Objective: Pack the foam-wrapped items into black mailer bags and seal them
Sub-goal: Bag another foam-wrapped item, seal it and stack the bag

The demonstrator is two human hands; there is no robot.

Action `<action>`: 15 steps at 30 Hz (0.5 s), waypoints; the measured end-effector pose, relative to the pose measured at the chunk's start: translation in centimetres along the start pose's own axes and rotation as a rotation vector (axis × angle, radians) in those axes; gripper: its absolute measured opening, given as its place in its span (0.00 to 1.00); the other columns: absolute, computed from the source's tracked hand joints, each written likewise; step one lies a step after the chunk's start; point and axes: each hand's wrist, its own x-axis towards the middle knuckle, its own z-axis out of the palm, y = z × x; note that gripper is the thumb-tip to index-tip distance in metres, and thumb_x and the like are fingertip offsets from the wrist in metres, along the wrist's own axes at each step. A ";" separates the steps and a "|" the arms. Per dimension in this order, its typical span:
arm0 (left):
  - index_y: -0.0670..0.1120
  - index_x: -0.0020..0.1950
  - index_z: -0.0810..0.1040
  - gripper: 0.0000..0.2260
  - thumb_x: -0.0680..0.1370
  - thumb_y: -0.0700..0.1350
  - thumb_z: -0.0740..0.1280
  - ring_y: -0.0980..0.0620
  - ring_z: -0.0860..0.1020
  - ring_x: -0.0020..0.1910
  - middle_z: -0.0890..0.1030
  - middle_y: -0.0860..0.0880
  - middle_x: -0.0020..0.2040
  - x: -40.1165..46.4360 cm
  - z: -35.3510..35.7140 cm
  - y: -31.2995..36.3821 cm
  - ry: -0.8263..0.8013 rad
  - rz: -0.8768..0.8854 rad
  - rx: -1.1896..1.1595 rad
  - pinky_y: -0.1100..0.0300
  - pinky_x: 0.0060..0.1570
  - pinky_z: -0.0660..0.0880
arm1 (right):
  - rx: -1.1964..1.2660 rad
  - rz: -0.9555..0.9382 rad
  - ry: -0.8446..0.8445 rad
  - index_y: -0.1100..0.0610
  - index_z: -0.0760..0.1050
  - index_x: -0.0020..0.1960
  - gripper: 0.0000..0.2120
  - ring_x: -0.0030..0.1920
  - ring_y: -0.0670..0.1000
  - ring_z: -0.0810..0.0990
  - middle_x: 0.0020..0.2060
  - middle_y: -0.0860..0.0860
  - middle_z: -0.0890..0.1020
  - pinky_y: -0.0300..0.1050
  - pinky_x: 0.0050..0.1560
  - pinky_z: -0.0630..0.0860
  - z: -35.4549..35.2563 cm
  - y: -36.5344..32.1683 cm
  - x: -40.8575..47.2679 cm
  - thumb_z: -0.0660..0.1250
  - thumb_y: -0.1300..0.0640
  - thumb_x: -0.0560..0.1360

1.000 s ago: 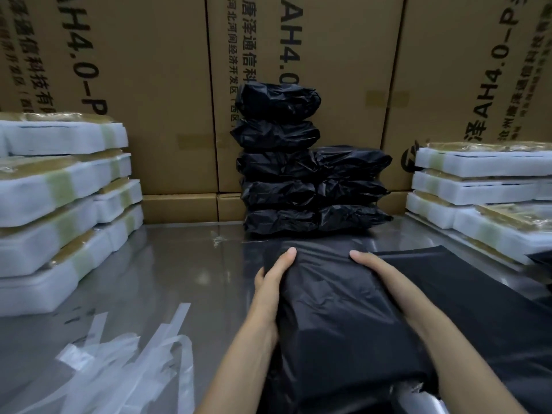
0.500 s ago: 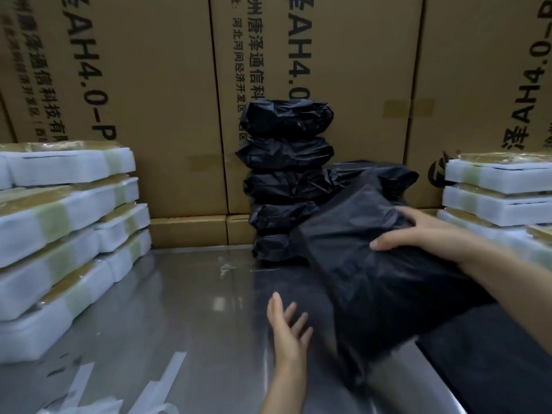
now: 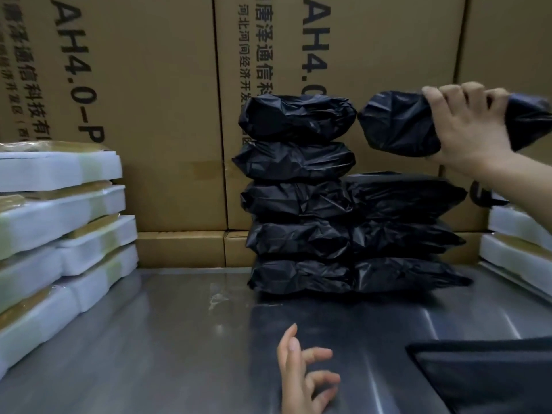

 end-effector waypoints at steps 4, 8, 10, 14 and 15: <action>0.54 0.60 0.70 0.11 0.82 0.51 0.51 0.47 0.71 0.25 0.76 0.41 0.39 1.2 0.0 -0.2 -0.028 0.048 0.061 0.58 0.31 0.66 | -0.105 -0.079 -0.023 0.58 0.60 0.72 0.34 0.67 0.57 0.58 0.67 0.58 0.63 0.56 0.62 0.53 4.6 -1.9 -0.4 0.71 0.62 0.70; 0.54 0.59 0.70 0.11 0.81 0.51 0.51 0.49 0.71 0.21 0.76 0.42 0.36 1.8 0.1 -0.4 -0.033 0.077 0.112 0.60 0.28 0.64 | -0.148 0.137 -0.176 0.45 0.49 0.76 0.42 0.68 0.57 0.50 0.66 0.54 0.52 0.59 0.66 0.56 7.2 -3.8 -1.3 0.71 0.57 0.73; 0.54 0.59 0.70 0.12 0.79 0.53 0.52 0.50 0.71 0.21 0.77 0.43 0.35 1.8 0.3 -0.4 -0.048 0.083 0.098 0.61 0.27 0.64 | -0.156 0.146 -0.229 0.44 0.44 0.77 0.48 0.65 0.57 0.51 0.64 0.54 0.52 0.60 0.64 0.62 7.3 -4.3 -1.4 0.75 0.52 0.70; 0.54 0.57 0.71 0.20 0.67 0.56 0.56 0.51 0.71 0.20 0.77 0.43 0.33 1.6 0.6 -0.6 -0.035 0.075 0.087 0.65 0.22 0.64 | -0.111 0.140 -0.298 0.45 0.42 0.78 0.50 0.64 0.61 0.59 0.65 0.56 0.56 0.58 0.57 0.69 7.2 -4.6 -0.8 0.74 0.48 0.70; 0.54 0.57 0.71 0.21 0.66 0.56 0.56 0.51 0.71 0.19 0.77 0.43 0.33 1.5 0.6 -0.7 -0.035 0.075 0.087 0.65 0.22 0.64 | -0.139 0.130 -0.299 0.47 0.41 0.78 0.47 0.63 0.62 0.62 0.65 0.57 0.59 0.55 0.56 0.70 7.4 -4.7 -0.7 0.72 0.49 0.73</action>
